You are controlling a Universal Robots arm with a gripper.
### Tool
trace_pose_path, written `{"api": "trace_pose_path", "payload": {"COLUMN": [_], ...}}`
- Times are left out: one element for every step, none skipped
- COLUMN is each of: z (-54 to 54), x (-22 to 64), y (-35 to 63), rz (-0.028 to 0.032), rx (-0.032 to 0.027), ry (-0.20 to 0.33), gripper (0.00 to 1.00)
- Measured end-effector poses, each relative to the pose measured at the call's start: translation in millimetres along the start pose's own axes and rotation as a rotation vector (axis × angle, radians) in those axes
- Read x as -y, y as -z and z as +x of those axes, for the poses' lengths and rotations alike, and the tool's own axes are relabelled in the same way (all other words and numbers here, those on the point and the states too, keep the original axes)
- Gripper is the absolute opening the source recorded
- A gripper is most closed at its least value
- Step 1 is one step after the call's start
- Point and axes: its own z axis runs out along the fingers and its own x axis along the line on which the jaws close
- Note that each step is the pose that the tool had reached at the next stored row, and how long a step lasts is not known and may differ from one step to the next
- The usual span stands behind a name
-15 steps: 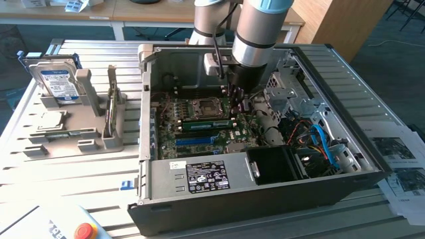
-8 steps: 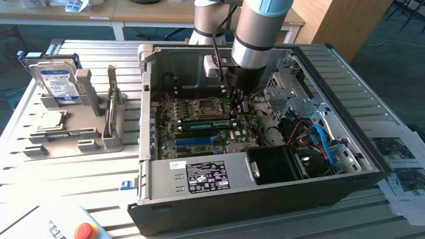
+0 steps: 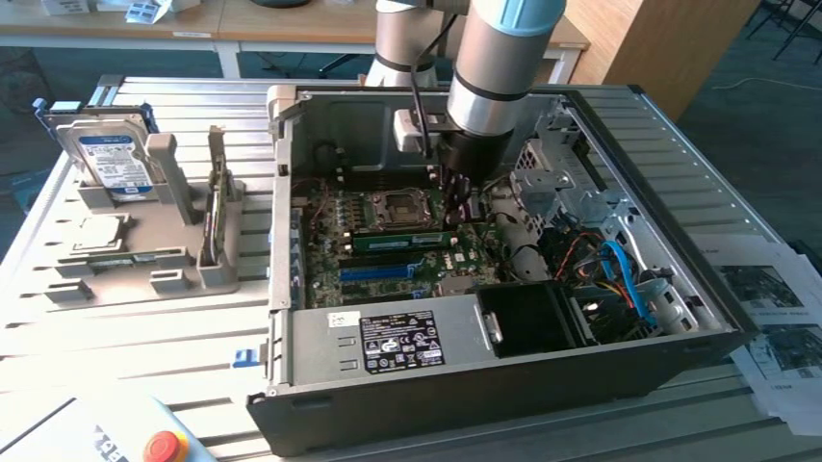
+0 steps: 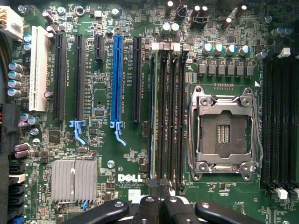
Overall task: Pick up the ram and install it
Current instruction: 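Press down the ram until it locks into place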
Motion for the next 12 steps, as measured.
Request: {"api": "trace_pose_path", "payload": {"z": [0.0, 0.0, 0.0, 0.0, 0.0, 0.0, 0.0, 0.0, 0.0, 0.0, 0.0, 0.0], "x": [0.0, 0.0, 0.0, 0.0, 0.0, 0.0, 0.1, 0.5, 1.3, 2.1, 2.6, 2.6], "y": [0.0, -0.7, -1.6, -1.7, -1.7, -1.7, -1.7, -1.7, -1.7, -1.7, -1.6, -1.6], "rz": [0.0001, 0.0008, 0.0013, 0.0013, 0.0014, 0.0014, 0.0013, 0.0014, 0.0013, 0.0012, 0.0010, 0.0010], "rx": [-0.0001, 0.0003, 0.0003, 0.0002, 0.0002, 0.0001, 0.0002, 0.0003, 0.0009, 0.0013, 0.0016, 0.0017], "ry": [0.000, 0.000, 0.000, 0.000, 0.000, 0.000, 0.000, 0.000, 0.000, 0.000, 0.000, 0.000], "gripper": [0.10, 0.10, 0.10, 0.10, 0.10, 0.10, 0.10, 0.10, 0.10, 0.10, 0.10, 0.10]}}
